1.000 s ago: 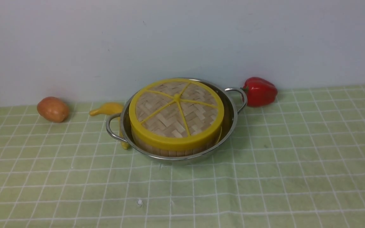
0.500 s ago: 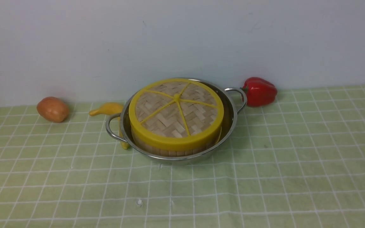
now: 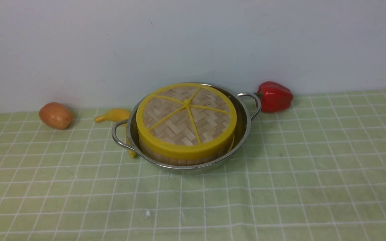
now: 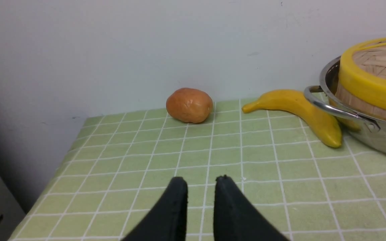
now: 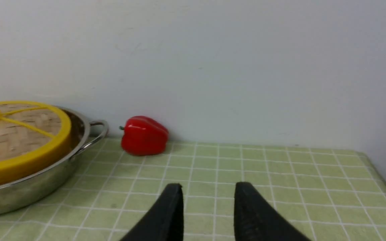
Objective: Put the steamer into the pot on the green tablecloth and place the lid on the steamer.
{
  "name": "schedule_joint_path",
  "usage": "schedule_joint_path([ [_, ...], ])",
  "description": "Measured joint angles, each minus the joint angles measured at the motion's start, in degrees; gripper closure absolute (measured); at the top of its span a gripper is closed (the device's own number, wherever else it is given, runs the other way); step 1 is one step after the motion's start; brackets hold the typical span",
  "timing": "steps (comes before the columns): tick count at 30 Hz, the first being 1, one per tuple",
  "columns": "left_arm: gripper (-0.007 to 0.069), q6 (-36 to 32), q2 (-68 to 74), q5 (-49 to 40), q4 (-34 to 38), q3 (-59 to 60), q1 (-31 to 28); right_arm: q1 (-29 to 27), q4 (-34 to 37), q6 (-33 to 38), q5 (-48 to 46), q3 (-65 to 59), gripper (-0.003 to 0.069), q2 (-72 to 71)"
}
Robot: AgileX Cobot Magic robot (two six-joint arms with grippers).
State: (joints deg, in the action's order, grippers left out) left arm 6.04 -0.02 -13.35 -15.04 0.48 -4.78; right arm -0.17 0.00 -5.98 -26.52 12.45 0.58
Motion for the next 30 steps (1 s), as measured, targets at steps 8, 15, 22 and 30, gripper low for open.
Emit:
schedule_joint_path([
  [8,0.0486,0.0,0.0,0.3,0.0,0.0,0.0,-4.5,0.3,-1.1,9.8,-12.0,0.0419,-0.4],
  [15,0.0476,0.0,0.0,0.3,0.0,0.0,0.0,-4.5,1.0,-1.1,10.0,-12.9,0.0419,-0.4],
  [22,0.0476,0.0,0.0,0.3,0.0,0.0,0.0,-4.5,1.2,-1.1,8.9,-12.9,0.0419,-0.4],
  [30,0.0476,0.0,0.0,0.3,0.0,0.0,0.0,-4.5,1.2,-1.1,8.9,-12.9,0.0419,-0.4],
])
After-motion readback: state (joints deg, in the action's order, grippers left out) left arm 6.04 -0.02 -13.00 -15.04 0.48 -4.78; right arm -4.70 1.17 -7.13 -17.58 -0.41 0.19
